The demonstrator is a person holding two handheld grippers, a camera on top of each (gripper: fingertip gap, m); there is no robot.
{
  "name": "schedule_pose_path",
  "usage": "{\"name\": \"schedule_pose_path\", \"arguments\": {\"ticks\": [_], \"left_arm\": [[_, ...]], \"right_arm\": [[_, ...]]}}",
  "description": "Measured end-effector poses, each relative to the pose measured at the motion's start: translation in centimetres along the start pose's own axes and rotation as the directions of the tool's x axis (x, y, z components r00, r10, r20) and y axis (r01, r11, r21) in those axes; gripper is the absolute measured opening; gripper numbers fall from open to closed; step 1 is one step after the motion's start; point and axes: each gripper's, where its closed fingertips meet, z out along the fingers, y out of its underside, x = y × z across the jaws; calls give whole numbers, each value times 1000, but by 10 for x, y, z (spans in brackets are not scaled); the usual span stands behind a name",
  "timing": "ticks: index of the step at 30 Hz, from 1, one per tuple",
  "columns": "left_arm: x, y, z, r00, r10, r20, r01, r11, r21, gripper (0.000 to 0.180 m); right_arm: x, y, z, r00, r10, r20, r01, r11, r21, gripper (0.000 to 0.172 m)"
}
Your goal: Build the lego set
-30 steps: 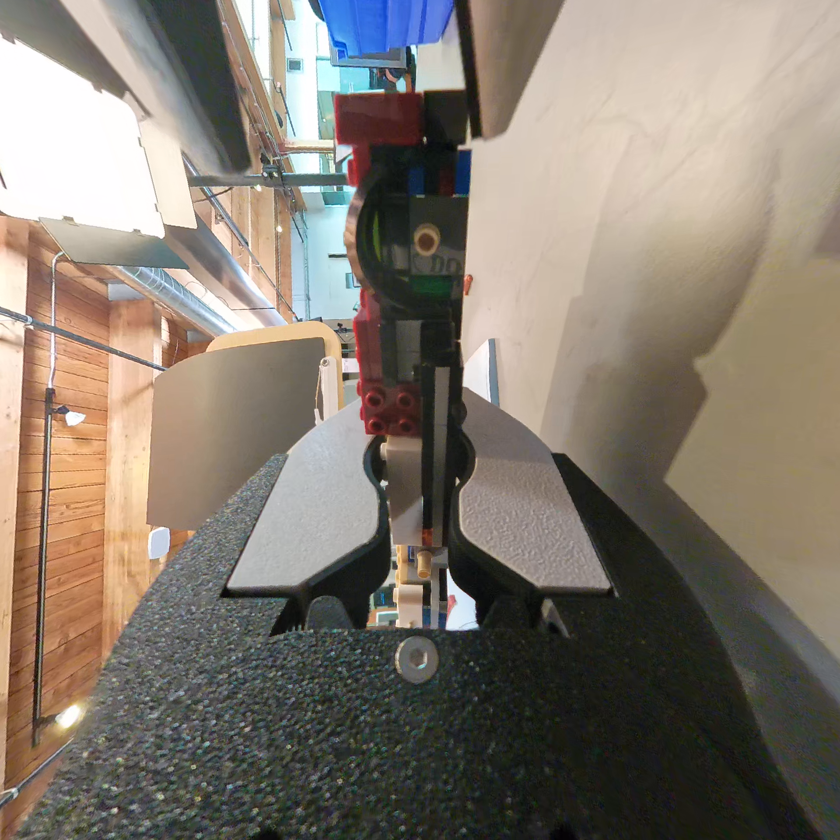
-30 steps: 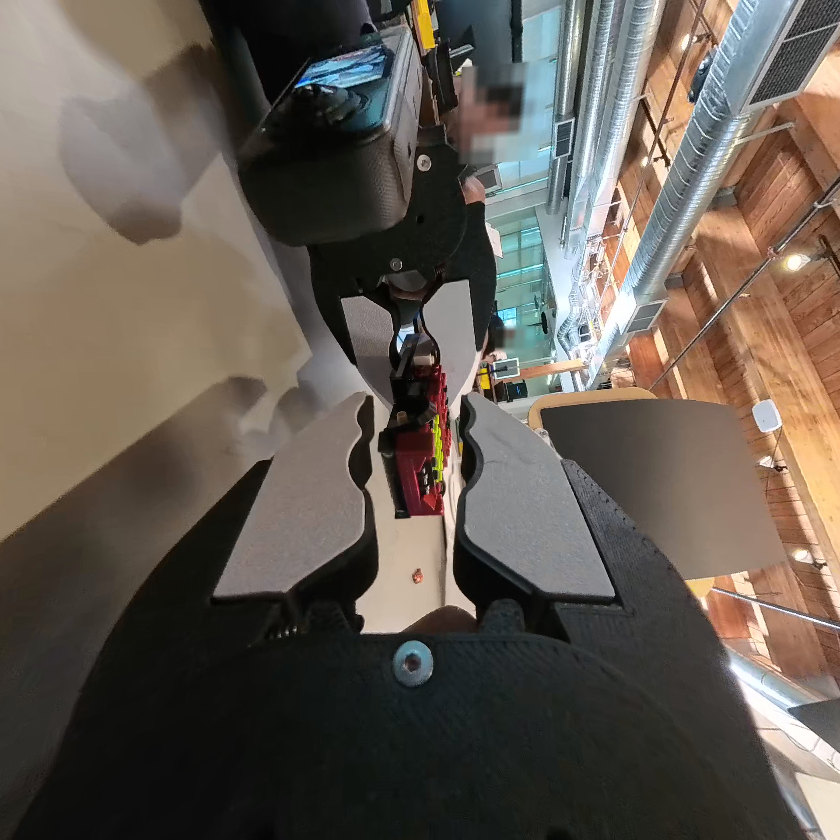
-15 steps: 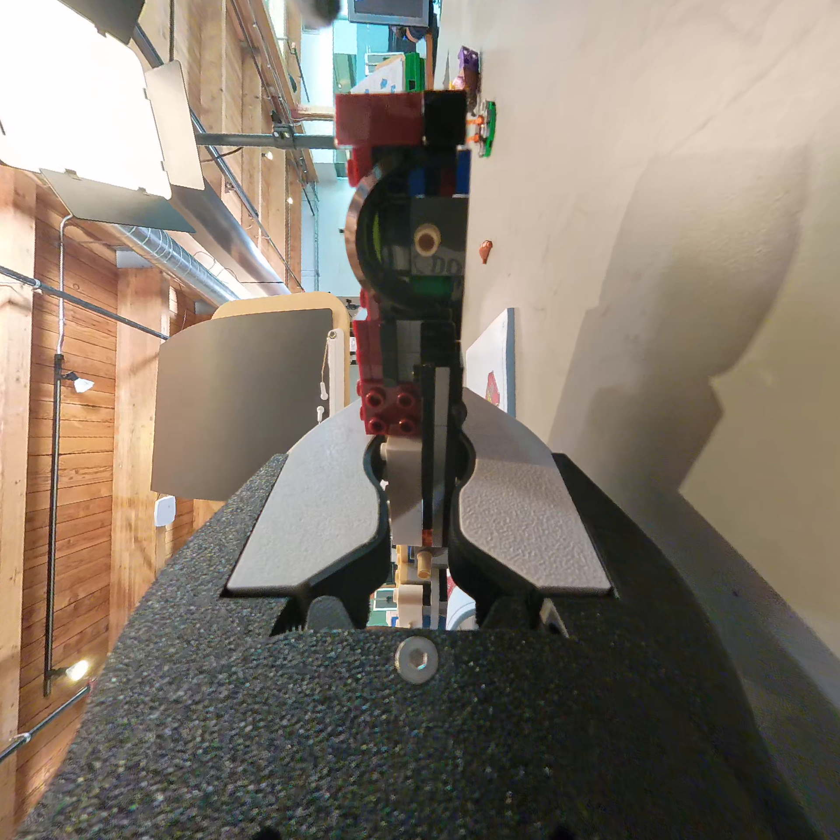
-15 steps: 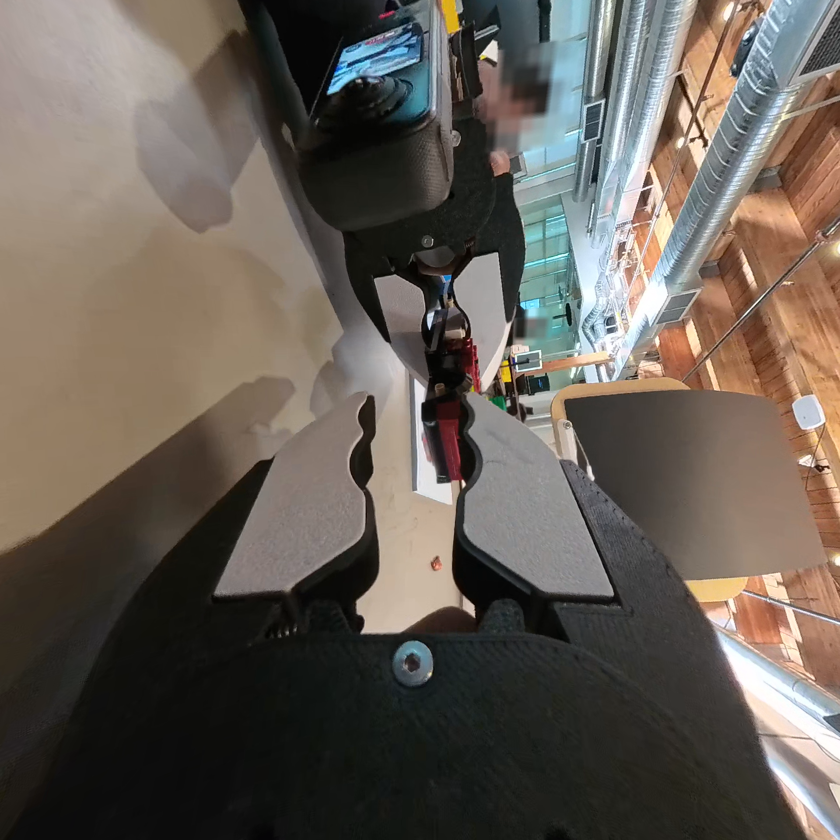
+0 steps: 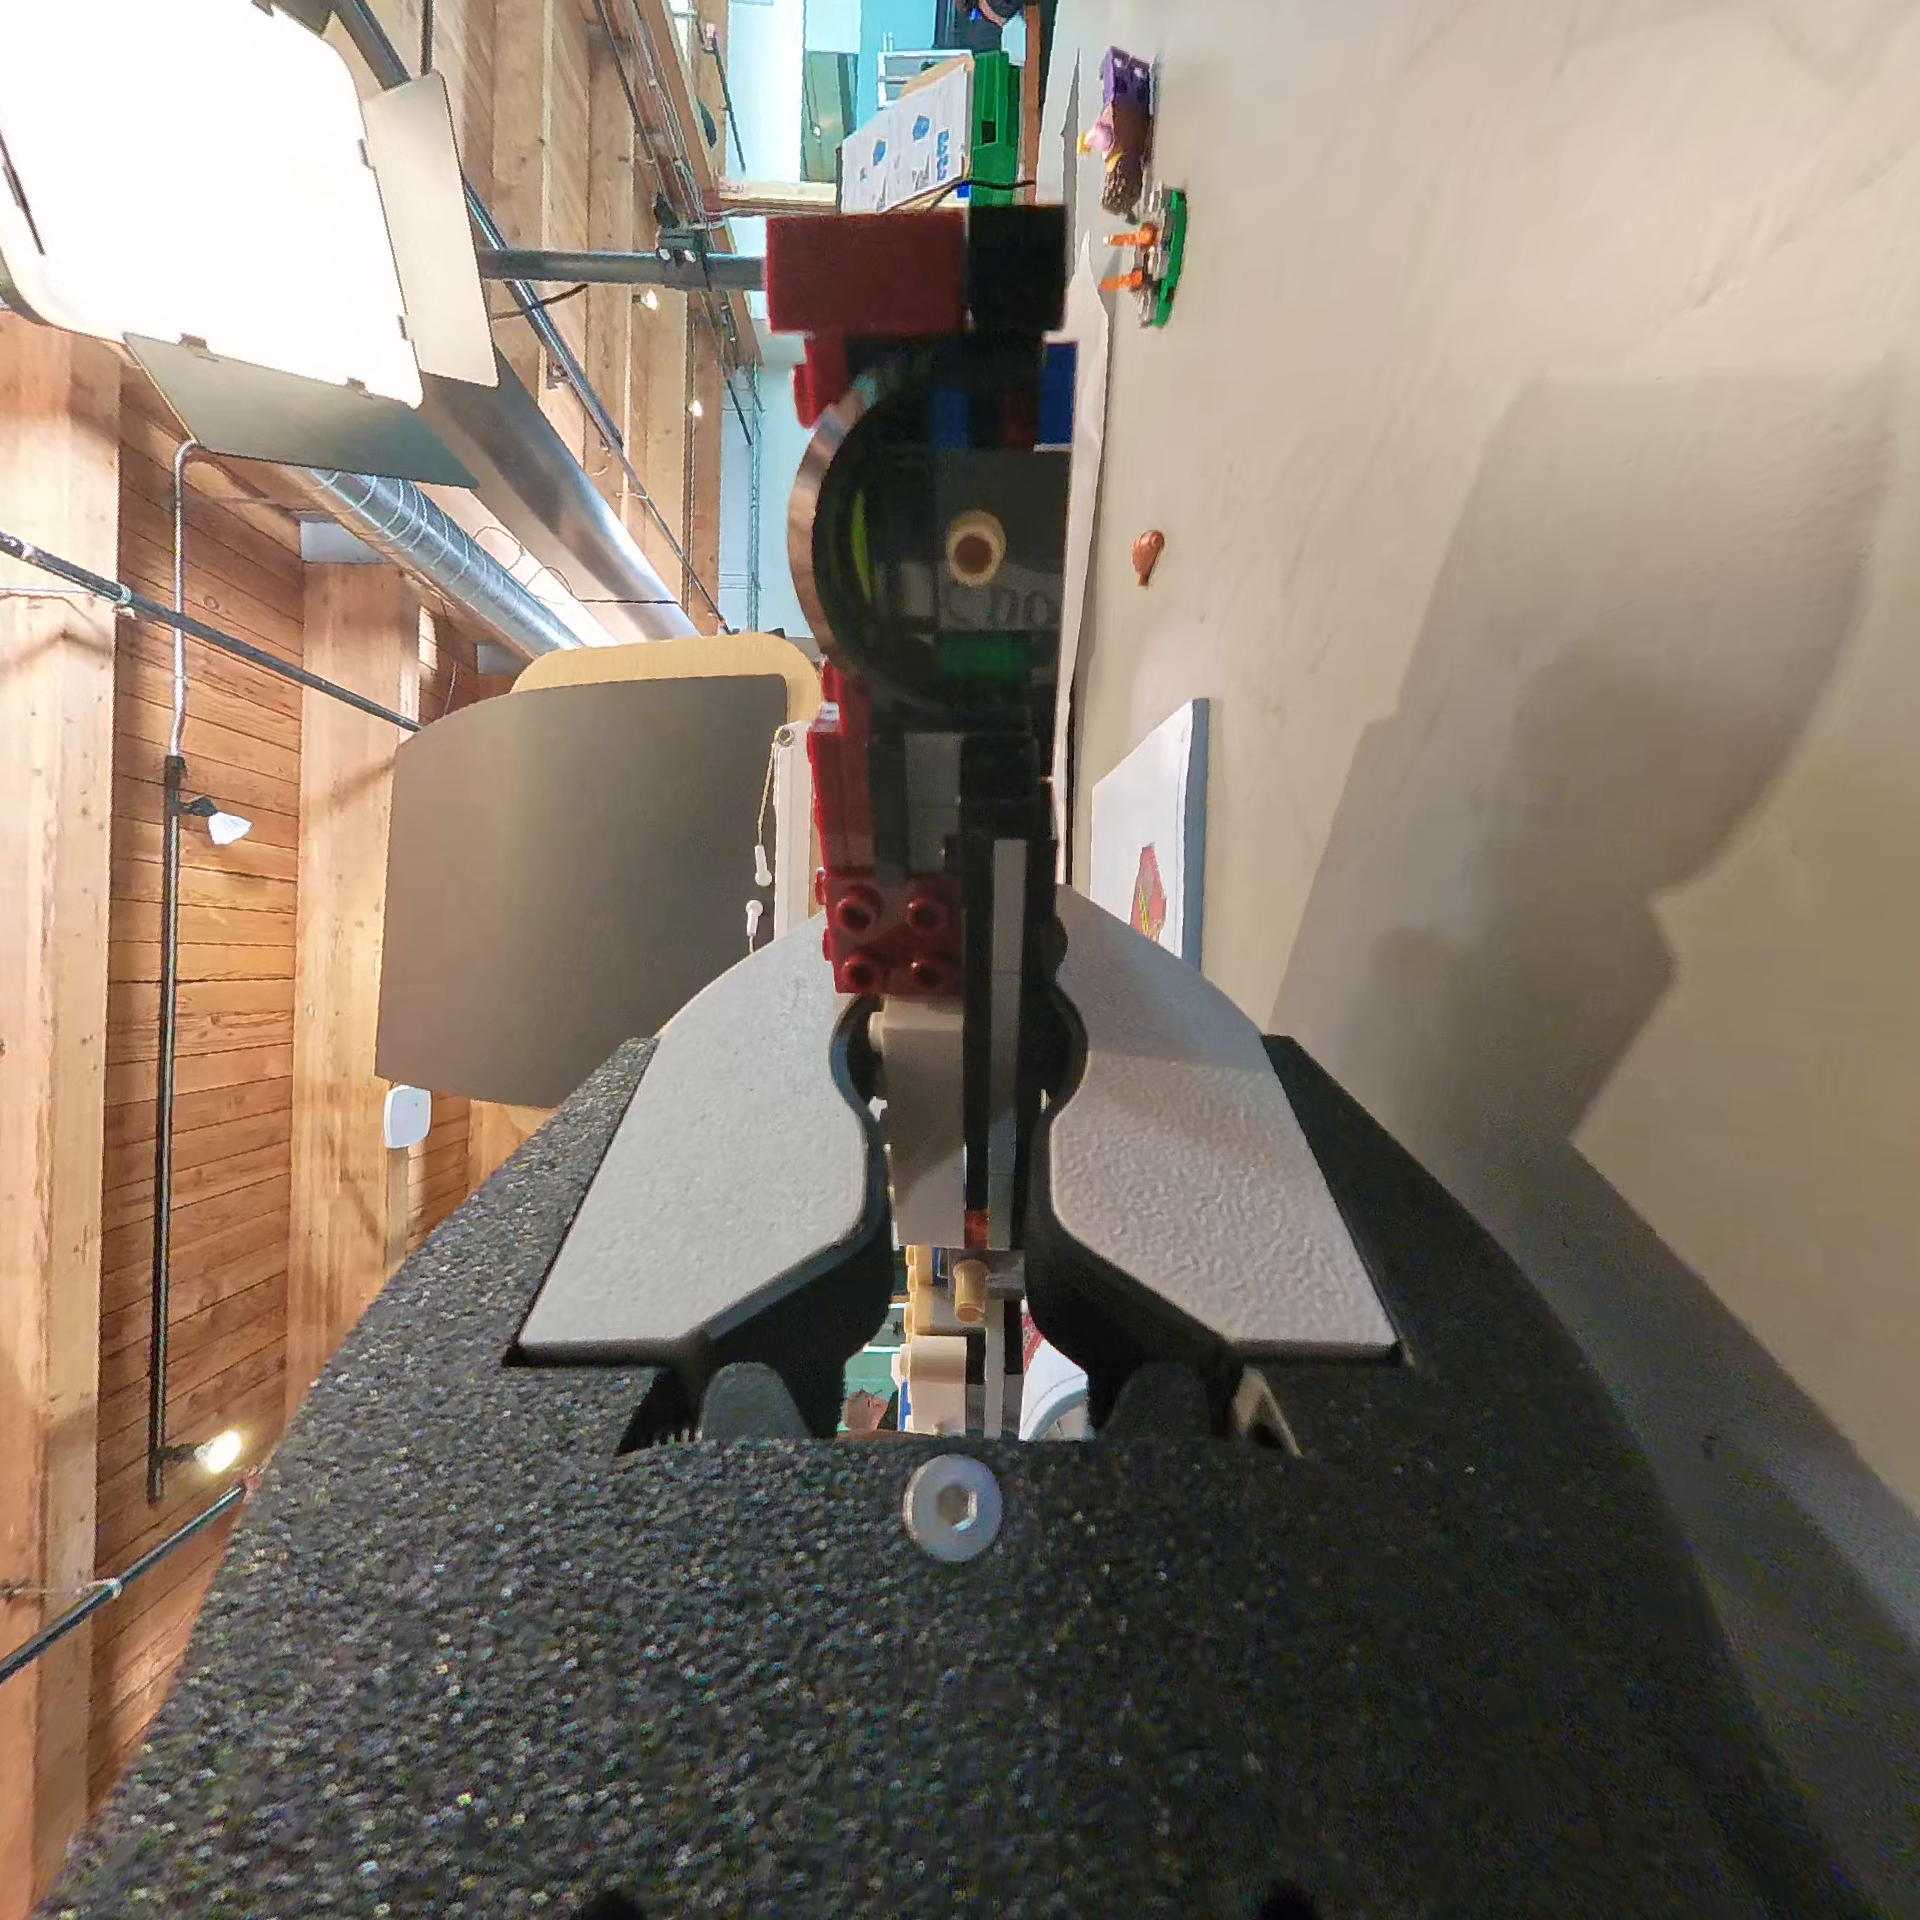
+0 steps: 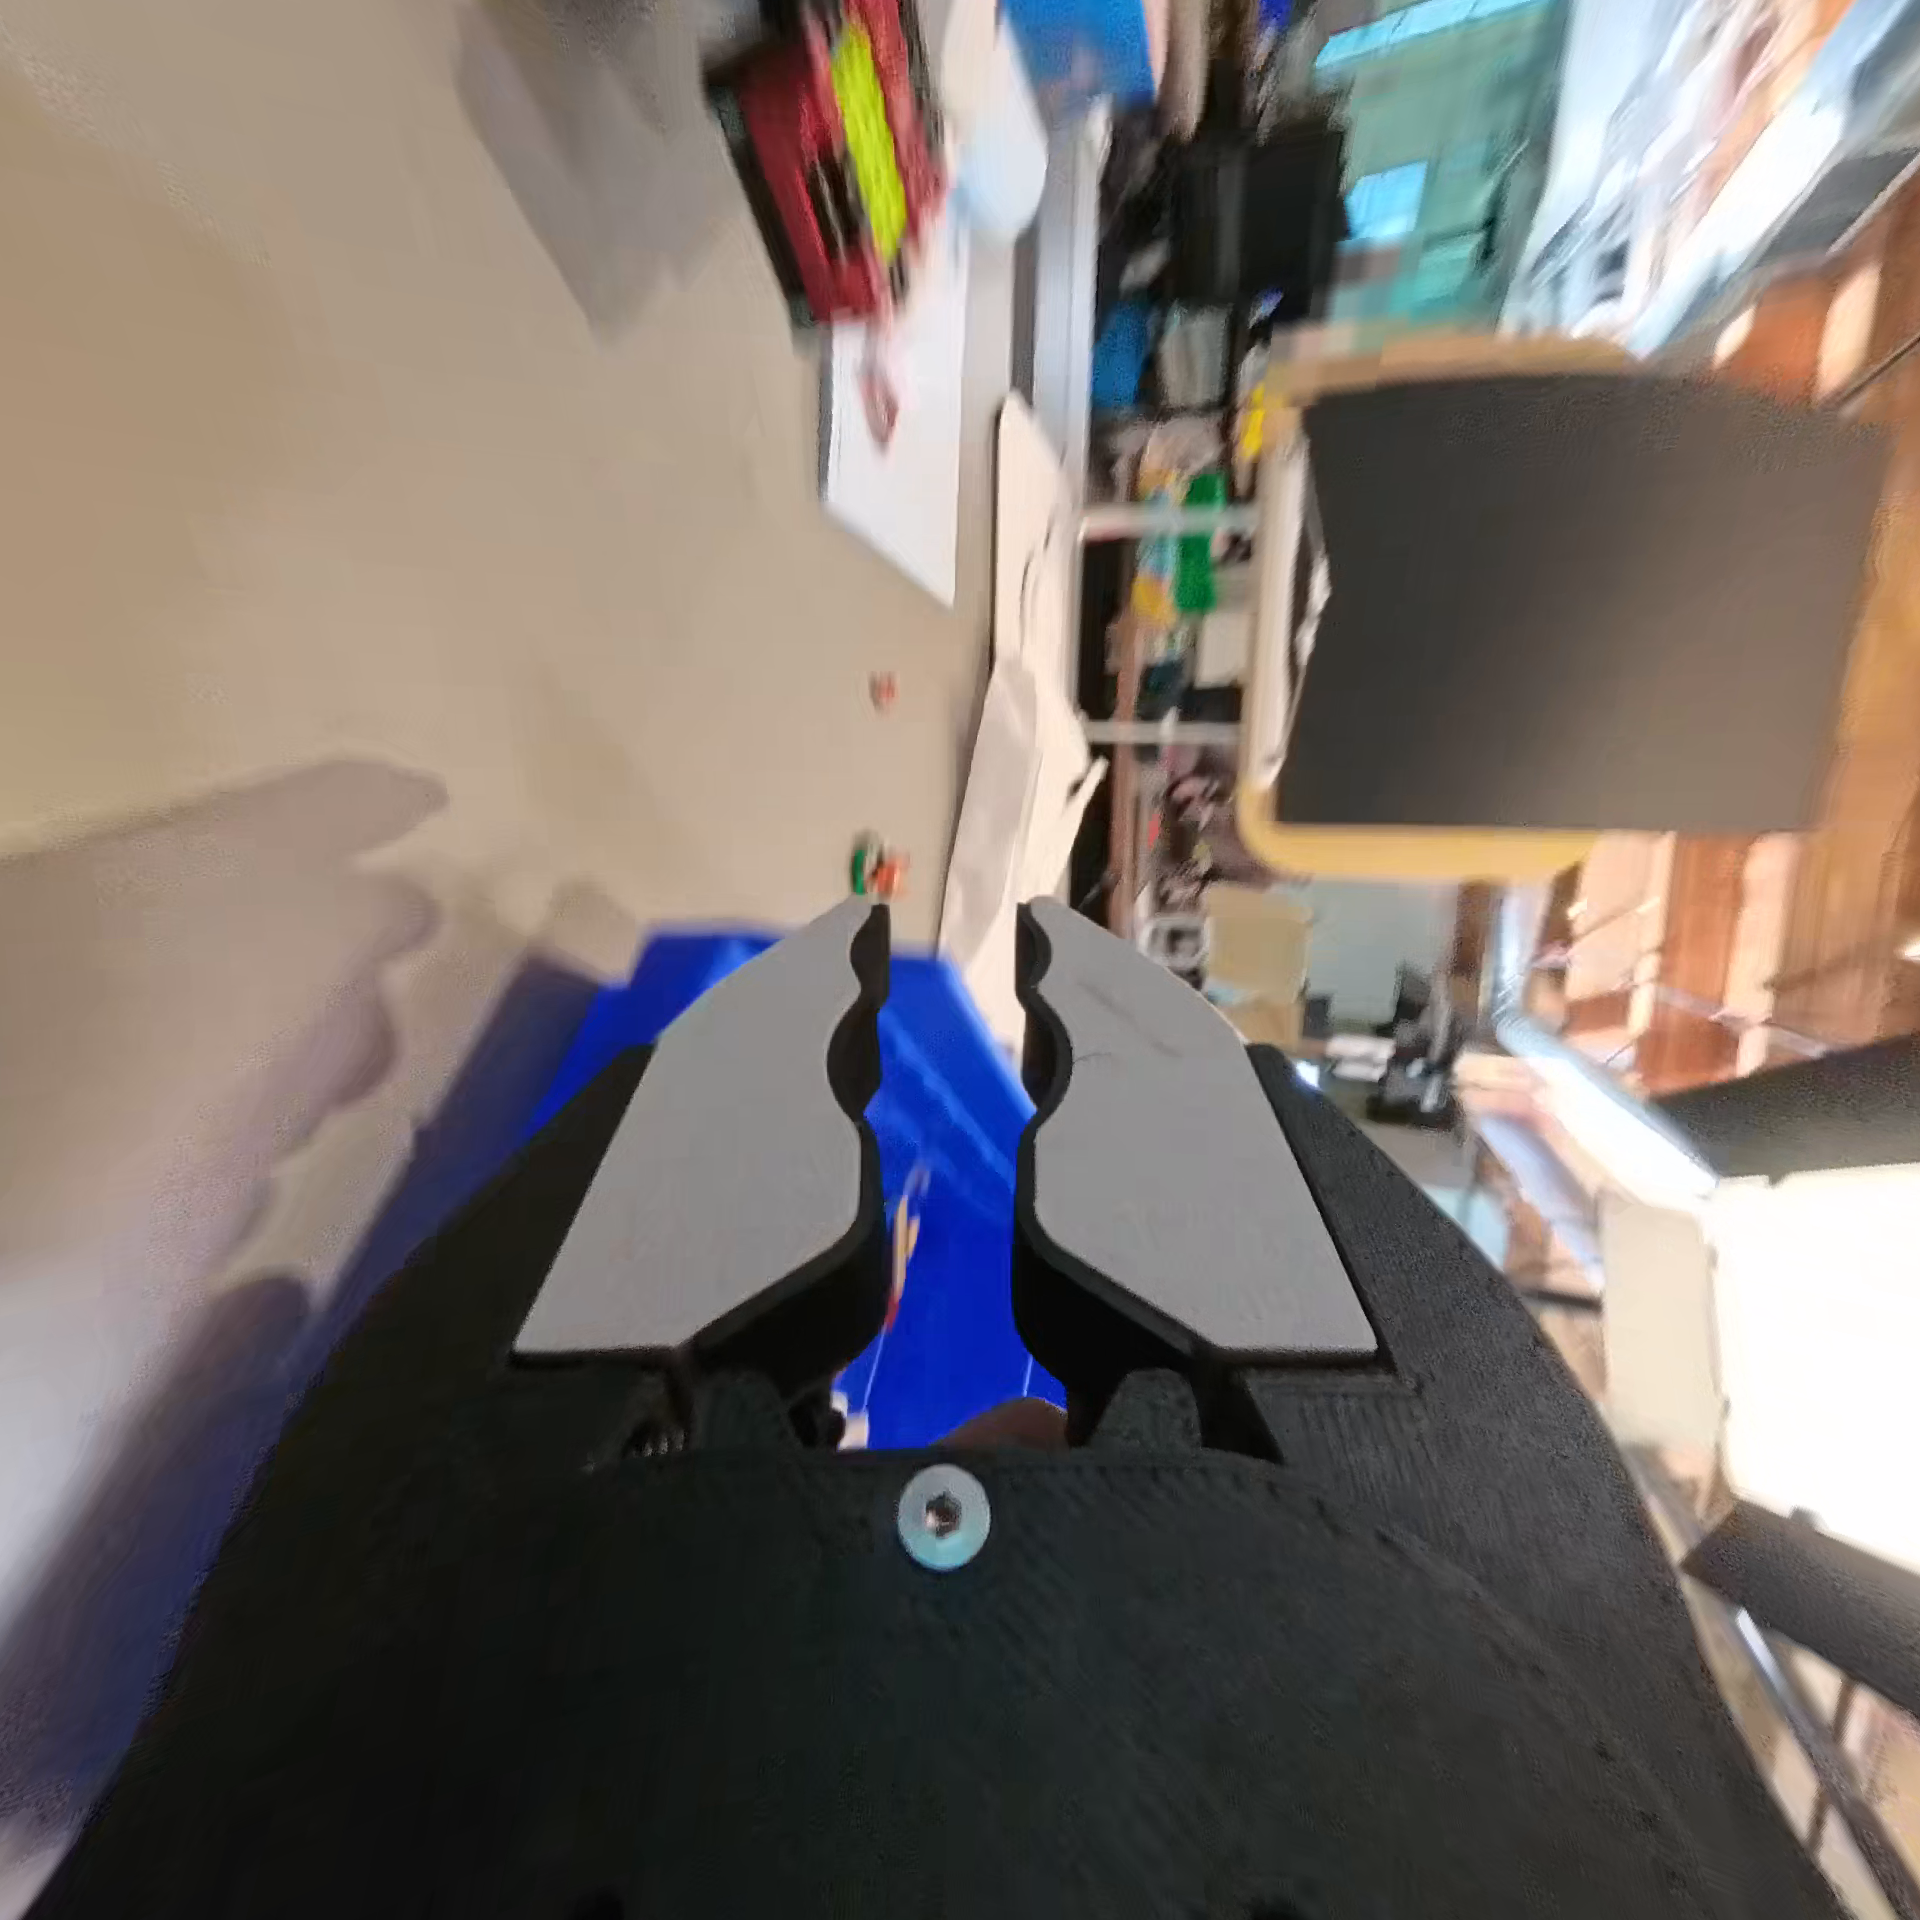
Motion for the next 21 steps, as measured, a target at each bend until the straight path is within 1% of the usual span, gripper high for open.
{"name": "schedule_pose_path", "arguments": {"ticks": [2, 4, 6, 8, 10, 12, 14, 15, 16, 21], "left_arm": [[2, -2, 1, 1000, 2, -4, -2, 1000, 0, 25], [3, -3, 2, 1000, 4, -8, -4, 1000, -1, 25], [4, -5, 3, 1000, 7, -10, -7, 1000, 2, 25], [5, -6, 6, 1000, 9, -14, -9, 1000, 1, 25], [7, -7, 8, 1000, 13, -20, -13, 1000, 0, 25], [9, -7, 9, 999, 21, -31, -21, 1000, 4, 25], [13, -9, 6, 998, 39, -51, -38, 999, 23, 25], [16, -10, 5, 997, 49, -56, -47, 998, 33, 25], [18, -11, 5, 997, 55, -63, -53, 998, 37, 25], [23, -12, 5, 995, 56, -83, -52, 997, 49, 26]], "right_arm": [[3, 51, -7, 994, 49, 99, -36, 991, -131, 25], [6, 99, -8, 985, 76, 153, -41, 974, -222, 27], [4, 137, 0, 969, 126, 212, -68, 963, -262, 29], [-6, 164, 15, 938, 163, 307, -79, 960, -268, 29], [-13, 178, 32, 910, 129, 394, -41, 974, -225, 30], [-17, 181, 48, 876, 92, 473, -26, 989, -146, 32], [-22, 171, 57, 813, 91, 576, -87, 996, -35, 33], [-23, 168, 61, 779, 99, 619, -125, 992, -1, 33], [-25, 169, 67, 749, 103, 654, -139, 990, 3, 32], [-48, 189, 81, 603, 85, 793, -69, 996, -54, 32]]}}
